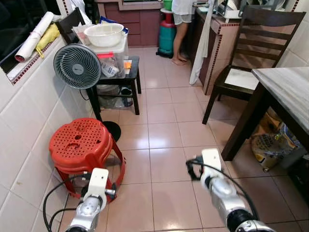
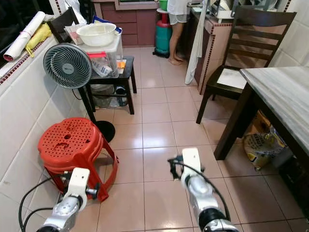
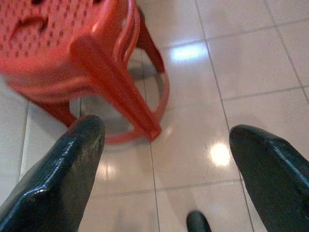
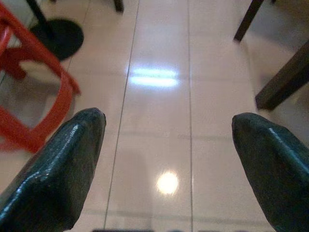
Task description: Setting the table
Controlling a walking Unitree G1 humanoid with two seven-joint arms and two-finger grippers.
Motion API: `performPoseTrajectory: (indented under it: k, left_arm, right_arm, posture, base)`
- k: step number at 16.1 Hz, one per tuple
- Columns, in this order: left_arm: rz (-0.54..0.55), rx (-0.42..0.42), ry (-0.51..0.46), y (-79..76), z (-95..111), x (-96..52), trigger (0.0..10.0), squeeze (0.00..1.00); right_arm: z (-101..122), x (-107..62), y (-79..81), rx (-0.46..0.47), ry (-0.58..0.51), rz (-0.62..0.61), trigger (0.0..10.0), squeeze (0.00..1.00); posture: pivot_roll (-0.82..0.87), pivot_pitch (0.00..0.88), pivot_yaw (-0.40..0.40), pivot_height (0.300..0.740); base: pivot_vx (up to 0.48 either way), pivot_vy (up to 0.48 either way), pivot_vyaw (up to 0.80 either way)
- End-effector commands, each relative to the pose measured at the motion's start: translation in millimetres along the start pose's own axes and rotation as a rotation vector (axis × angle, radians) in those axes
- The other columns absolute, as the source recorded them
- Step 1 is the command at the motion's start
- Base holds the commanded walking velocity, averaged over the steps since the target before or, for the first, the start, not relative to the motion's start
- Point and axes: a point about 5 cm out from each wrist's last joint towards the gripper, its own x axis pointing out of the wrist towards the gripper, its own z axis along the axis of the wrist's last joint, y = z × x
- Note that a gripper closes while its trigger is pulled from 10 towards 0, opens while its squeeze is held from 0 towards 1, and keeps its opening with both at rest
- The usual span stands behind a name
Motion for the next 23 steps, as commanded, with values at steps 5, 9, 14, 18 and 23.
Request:
performPoseTrajectory:
  k: [5, 9, 14, 18, 23]
  left_arm:
    - [0.054, 0.019, 0.185, 23.8, -40.4, -12.2, 10.0, 0.00]
    - [0.074, 0.021, 0.265, 32.2, -59.7, -20.6, 10.0, 0.00]
    - [0.045, 0.043, 0.279, 24.1, -60.7, -20.1, 10.0, 0.00]
    - [0.038, 0.044, 0.299, 22.3, -64.2, -21.4, 10.0, 0.00]
    - [0.050, 0.058, 0.338, 30.3, -76.1, -27.9, 10.0, 0.00]
  right_arm:
    - [-49.3, -14.8, -8.2, -0.030, 0.204, -0.089, 10.0, 0.00]
    - [-71.2, -24.6, -8.1, -0.066, 0.277, -0.051, 10.0, 0.00]
    - [-85.6, -31.8, -6.4, -0.084, 0.325, -0.014, 10.0, 0.00]
    - [-97.7, -39.5, -14.3, -0.053, 0.366, -0.039, 10.0, 0.00]
    - [-106.4, -45.5, -19.9, -0.043, 0.399, -0.058, 10.0, 0.00]
  posture:
    - [-0.15, 0.000, 0.014, 0.740]
    - [-0.16, 0.000, 0.023, 0.740]
    - [-0.16, 0.000, 0.026, 0.740]
    - [-0.16, 0.000, 0.033, 0.740]
    - [-0.16, 0.000, 0.038, 0.740]
  base:
    - [0.000, 0.000, 0.00]
    - [0.000, 0.000, 0.00]
    - [0.000, 0.000, 0.44]
    - [0.000, 0.000, 0.13]
    - [0.000, 0.151, -0.42]
